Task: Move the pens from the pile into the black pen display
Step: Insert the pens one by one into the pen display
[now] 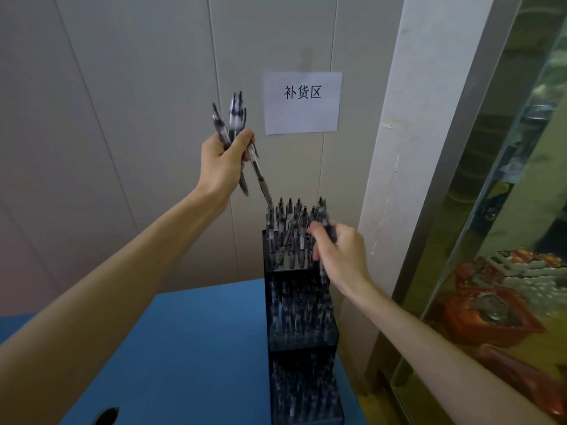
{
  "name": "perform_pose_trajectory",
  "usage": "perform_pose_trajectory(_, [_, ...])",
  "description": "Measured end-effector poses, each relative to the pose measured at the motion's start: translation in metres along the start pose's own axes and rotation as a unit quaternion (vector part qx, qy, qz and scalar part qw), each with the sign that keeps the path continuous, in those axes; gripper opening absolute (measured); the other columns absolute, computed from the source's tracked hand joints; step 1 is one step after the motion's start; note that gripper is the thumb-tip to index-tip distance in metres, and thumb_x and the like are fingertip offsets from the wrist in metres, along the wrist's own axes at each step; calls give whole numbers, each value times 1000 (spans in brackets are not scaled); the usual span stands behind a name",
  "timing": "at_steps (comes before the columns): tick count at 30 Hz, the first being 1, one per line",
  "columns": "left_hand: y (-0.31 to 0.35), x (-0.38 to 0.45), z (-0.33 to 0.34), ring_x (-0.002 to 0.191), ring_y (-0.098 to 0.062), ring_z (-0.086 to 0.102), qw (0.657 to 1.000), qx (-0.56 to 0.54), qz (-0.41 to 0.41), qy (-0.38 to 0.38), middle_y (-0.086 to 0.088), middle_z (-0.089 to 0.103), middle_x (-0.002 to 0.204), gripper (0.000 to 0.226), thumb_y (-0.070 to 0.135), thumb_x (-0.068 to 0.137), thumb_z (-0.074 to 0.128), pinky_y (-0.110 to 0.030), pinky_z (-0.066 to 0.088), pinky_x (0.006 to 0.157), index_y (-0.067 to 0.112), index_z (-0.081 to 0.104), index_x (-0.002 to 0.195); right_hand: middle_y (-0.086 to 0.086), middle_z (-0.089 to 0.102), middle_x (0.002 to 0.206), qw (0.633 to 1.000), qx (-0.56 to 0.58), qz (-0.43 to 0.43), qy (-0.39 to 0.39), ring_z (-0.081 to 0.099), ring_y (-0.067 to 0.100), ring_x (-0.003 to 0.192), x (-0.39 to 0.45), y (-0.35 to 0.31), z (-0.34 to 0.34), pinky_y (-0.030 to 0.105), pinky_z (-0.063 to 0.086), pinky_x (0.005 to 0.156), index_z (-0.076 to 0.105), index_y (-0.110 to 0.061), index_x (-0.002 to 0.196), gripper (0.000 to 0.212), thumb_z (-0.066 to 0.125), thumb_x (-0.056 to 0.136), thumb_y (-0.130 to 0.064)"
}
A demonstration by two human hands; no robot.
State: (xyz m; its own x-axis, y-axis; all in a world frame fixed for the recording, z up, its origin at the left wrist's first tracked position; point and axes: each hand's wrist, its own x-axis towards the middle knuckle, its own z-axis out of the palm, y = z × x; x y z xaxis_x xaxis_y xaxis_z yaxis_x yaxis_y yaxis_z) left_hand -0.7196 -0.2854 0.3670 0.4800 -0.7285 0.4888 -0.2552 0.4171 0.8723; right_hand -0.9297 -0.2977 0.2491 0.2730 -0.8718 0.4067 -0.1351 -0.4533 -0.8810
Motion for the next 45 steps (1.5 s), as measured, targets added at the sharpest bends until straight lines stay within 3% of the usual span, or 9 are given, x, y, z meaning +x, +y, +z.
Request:
perform_pose_trajectory(2, [1,2,7,63,-10,49,1000,9,10,-5,3,57,68,27,26,103,59,-26,43,64,1,70,101,1,53,56,1000,-5,-6,20,39,7,39,9,-2,-11,23,33,43,65,5,84,39,54,105,-27])
perform_pose_trajectory(6, [1,5,16,70,-16,50,999,25,23,-19,-5,58,77,35,27,102,60,-30,43,67,-7,67,104,-4,42,52,996,-59,-42,45,34,10,42,33,-15,-32,27,30,45,54,-9,66,43,57,104,-30])
perform_pose_trajectory(14, [-4,10,12,73,-19,50,999,41,-3,-6,-9,59,82,36,30,102,60,-31,44,69,-5,68,106,-2,44,47,954,-284,-15,-93,46,13,40,85,-38,-21,24,38,46,52,-11,64,41,71,94,-32])
perform_pose_trajectory(17, [-8,8,5,72,-19,49,999,46,-12,-7,-8,59,79,38,30,102,60,-32,43,69,-7,67,107,1,53,51,944,-312,10,-105,55,18,45,96,-39,-16,30,47,52,59,-9,68,33,75,89,-30])
perform_pose_trajectory(22, [-11,4,0,64,-10,49,998,52,-19,-5,1,58,72,33,27,102,60,-23,44,64,-5,68,105,0,52,58,940,-314,17,-132,48,19,53,100,-49,-13,27,34,52,58,-10,65,26,76,80,-22])
perform_pose_trajectory(34, [-16,7,-3,68,-13,52,997,79,-6,4,-1,59,72,37,26,102,59,-27,46,69,-10,66,104,1,54,60,909,-350,-41,-222,49,16,51,95,-65,3,28,38,51,58,-10,68,34,80,85,-30])
perform_pose_trajectory(37, [-15,7,-1,70,-13,54,997,74,-15,-5,0,61,73,34,27,102,59,-29,46,70,-5,68,105,2,53,61,943,-258,-44,-205,46,8,45,98,-63,-13,21,38,51,58,-11,71,33,73,92,-31])
perform_pose_trajectory(41, [-9,6,10,71,-13,58,996,81,-7,-33,-5,64,77,32,27,102,59,-29,47,72,-3,69,103,6,61,74,975,-181,-55,-120,62,-4,53,101,-59,-38,8,42,53,62,-4,99,21,70,95,-23])
perform_pose_trajectory(45, [-5,5,23,69,-16,57,992,106,-3,-74,-8,68,80,32,27,103,58,-28,47,69,-4,69,103,6,76,83,994,-99,-49,-10,49,0,41,113,-54,-56,20,41,53,62,-9,105,23,59,103,-31])
